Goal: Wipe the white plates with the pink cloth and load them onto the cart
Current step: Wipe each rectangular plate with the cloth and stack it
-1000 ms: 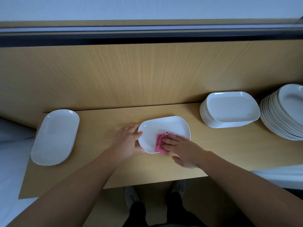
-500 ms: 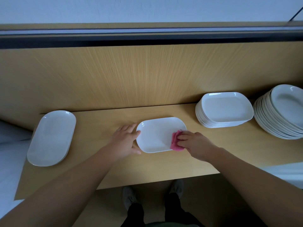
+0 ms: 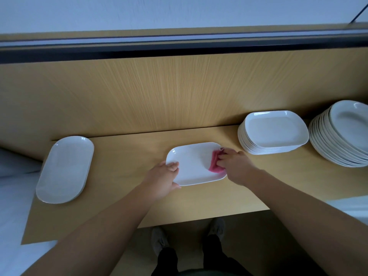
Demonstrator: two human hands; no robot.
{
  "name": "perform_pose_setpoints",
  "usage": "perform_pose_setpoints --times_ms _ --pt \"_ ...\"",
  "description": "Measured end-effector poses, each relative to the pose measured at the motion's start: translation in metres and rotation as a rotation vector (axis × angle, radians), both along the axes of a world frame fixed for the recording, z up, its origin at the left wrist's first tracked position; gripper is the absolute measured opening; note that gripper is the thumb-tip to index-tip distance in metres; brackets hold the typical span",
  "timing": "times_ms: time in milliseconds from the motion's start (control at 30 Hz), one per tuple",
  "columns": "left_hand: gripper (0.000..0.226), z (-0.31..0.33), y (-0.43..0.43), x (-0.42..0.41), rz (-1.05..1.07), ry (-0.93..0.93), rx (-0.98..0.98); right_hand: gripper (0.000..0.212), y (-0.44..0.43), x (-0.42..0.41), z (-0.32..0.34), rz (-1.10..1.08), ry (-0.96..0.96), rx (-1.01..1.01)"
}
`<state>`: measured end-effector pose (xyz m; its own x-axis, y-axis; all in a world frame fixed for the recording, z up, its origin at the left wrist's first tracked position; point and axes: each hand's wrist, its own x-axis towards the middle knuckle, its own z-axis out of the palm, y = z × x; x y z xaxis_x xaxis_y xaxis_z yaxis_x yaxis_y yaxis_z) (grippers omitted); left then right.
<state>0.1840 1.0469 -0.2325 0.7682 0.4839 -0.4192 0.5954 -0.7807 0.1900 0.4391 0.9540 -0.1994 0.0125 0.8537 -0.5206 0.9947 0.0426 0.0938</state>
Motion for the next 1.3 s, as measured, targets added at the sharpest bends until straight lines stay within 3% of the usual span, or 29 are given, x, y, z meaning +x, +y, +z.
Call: perform_pose_setpoints --times_ms 167,267,367,533,667,833,967,1033,1167,1300 --pt "0.066 0.003 -0.002 0.003 -0.065 0.002 0.061 0.043 -0.02 -0.007 0.011 0.027 0.038 -0.076" --pt "0.065 0.005 -0.002 0.003 -0.07 -0.016 0.092 0.05 -0.027 -0.011 0.016 0.022 0.157 -0.077" --pt "0.063 0.012 -0.002 0.005 -0.088 -0.04 0.107 0.029 -0.035 -0.007 0.02 -0.106 0.314 0.058" --pt "0.051 0.008 -0.01 0.005 -0.134 0.0 0.144 0.026 -0.052 -0.002 0.029 -0.362 0.498 0.302" --pt "0.049 0.013 -0.019 0.006 -0.198 0.061 0.165 0.027 -0.059 -0.001 0.036 -0.385 0.501 0.375" --pt "0.027 0.015 -0.013 0.001 -0.147 -0.016 0.164 0.029 -0.053 0.006 0.051 -0.423 0.539 0.537" --pt "0.053 0.014 -0.017 0.004 -0.183 -0.049 0.172 0.028 -0.047 0.012 0.057 -0.414 0.569 0.555" --pt "0.052 0.003 -0.018 0.008 -0.153 -0.032 0.168 0.03 -0.048 0.011 0.057 -0.403 0.548 0.531" --pt "0.054 -0.017 -0.02 0.01 -0.194 0.061 0.272 0.061 -0.051 0.004 0.059 -0.374 0.559 0.537" --pt "0.053 -0.004 -0.017 0.015 -0.168 -0.025 0.284 0.052 -0.047 0.004 0.063 -0.343 0.565 0.56"
